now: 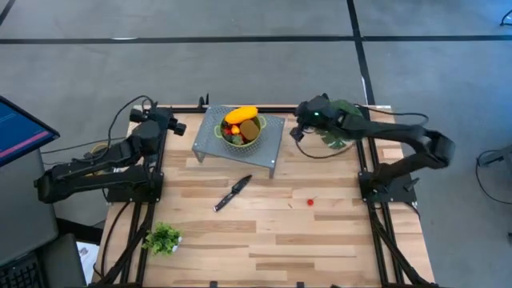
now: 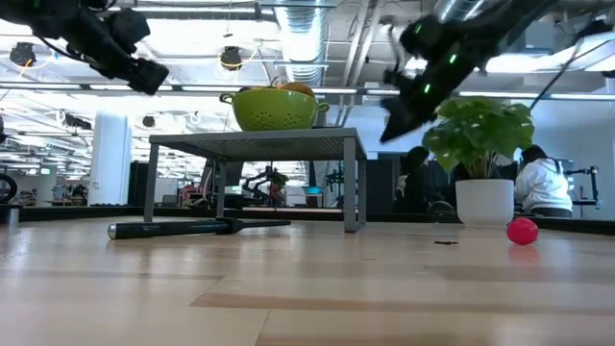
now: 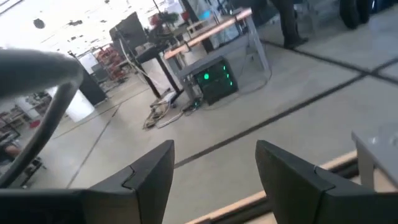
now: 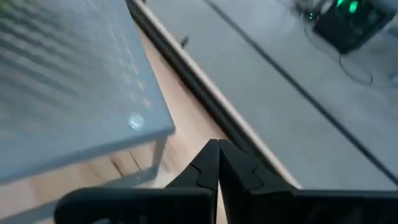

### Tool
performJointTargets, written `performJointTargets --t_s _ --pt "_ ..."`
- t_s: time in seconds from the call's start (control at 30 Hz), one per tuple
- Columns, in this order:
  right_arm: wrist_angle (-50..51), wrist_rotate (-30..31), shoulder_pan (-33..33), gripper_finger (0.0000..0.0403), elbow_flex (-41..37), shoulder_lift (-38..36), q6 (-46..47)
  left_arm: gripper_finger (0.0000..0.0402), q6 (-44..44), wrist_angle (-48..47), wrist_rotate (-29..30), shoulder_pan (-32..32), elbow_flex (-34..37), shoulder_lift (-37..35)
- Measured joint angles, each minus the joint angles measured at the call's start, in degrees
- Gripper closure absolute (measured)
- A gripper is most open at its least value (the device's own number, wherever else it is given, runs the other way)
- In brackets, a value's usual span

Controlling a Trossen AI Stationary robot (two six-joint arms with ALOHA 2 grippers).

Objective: Pick & Place Fruit
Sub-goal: Put the red cherry into the green strainer bowl on the shelf

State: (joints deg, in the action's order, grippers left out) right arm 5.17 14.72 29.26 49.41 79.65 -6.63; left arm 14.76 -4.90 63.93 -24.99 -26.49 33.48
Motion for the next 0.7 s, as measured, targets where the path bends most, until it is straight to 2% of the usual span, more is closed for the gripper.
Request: performJointTargets --t_s 0.07,0.23,0.37,0.47,0.6,0.7 --pt "1.4 0.0 -1.3 0.0403 0.0 -4.2 -0.4 0.0183 -1.3 -1.5 -0.2 -0.3 0.0 1.4" --pt "2.5 -0.4 -6.8 0.0403 0.0 -13.3 -4.3 0.0183 -9.4 -4.2 -6.7 -0.3 0.1 7.4" --pt "4.4 -0.6 -10.5 0.0403 0.0 -19.4 -5.3 0.0183 -15.5 -4.2 -8.2 -1.2 0.1 12.4" --pt "6.6 -0.5 -12.0 0.0403 0.0 -23.2 -3.9 0.0183 -20.1 -4.0 -11.8 -2.4 0.0 15.6" --pt "10.0 -0.5 -13.3 0.0403 0.0 -26.9 -2.4 0.0183 -24.1 -4.0 -12.6 -3.8 0.0 19.6" --pt "11.8 0.2 -14.4 0.0403 0.0 -28.5 -2.3 0.0183 -26.5 -3.8 -15.8 -4.7 0.0 22.0"
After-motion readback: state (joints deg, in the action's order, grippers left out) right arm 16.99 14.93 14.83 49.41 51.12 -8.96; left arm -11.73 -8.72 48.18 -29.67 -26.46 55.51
